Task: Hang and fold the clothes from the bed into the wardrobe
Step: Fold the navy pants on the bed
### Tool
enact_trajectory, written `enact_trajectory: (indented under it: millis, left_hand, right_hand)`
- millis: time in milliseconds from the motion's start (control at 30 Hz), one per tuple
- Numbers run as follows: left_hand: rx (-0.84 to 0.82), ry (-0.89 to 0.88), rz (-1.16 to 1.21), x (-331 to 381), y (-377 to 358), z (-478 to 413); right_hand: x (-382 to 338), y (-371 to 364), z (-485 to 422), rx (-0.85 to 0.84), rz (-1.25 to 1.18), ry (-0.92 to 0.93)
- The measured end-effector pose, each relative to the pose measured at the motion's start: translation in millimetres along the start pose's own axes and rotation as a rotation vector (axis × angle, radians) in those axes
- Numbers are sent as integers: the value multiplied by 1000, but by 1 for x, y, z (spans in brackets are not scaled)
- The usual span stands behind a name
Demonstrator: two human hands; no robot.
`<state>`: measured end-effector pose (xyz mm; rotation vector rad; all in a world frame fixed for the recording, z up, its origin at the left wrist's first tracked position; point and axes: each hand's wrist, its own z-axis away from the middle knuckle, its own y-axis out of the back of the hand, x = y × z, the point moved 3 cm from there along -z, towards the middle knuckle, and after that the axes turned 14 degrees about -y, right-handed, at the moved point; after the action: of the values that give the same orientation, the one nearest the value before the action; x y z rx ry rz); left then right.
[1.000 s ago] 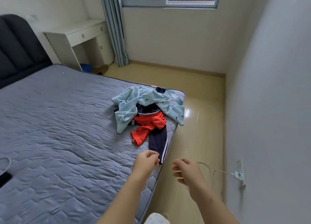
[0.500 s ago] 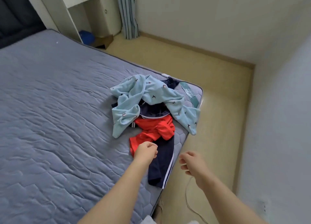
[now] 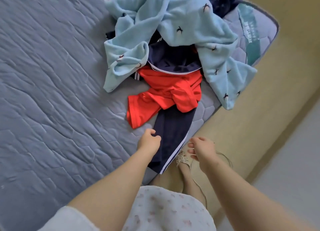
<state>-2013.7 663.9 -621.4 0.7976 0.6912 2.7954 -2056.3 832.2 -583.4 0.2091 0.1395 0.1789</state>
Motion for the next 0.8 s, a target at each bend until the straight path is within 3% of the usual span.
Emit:
enact_trajectory:
  millis: [67,167,267,433,567,800]
  left_hand:
    - [64,72,-138,-12,-12,-22]
    - [171,137,-97,-25,-32,-51]
    - [191,117,-26,-35,-52,-70]
    - [224,86,-198,-33,-72,-84]
    - [240,7,94,-27,-71,-71]
    - [290,-177,282,13,-5,-22]
  right_hand:
    - [-9,-2,-36,-13,-4,-35]
    - [-19,-3,-89,3,-63,-71]
    - [-24,-12,-128,26,22,11]
    - [-28,-25,-152,-80,35,81]
    - [-29,-25,-141,-105,109,121]
    - [-58,-16,-59,-84,73,222]
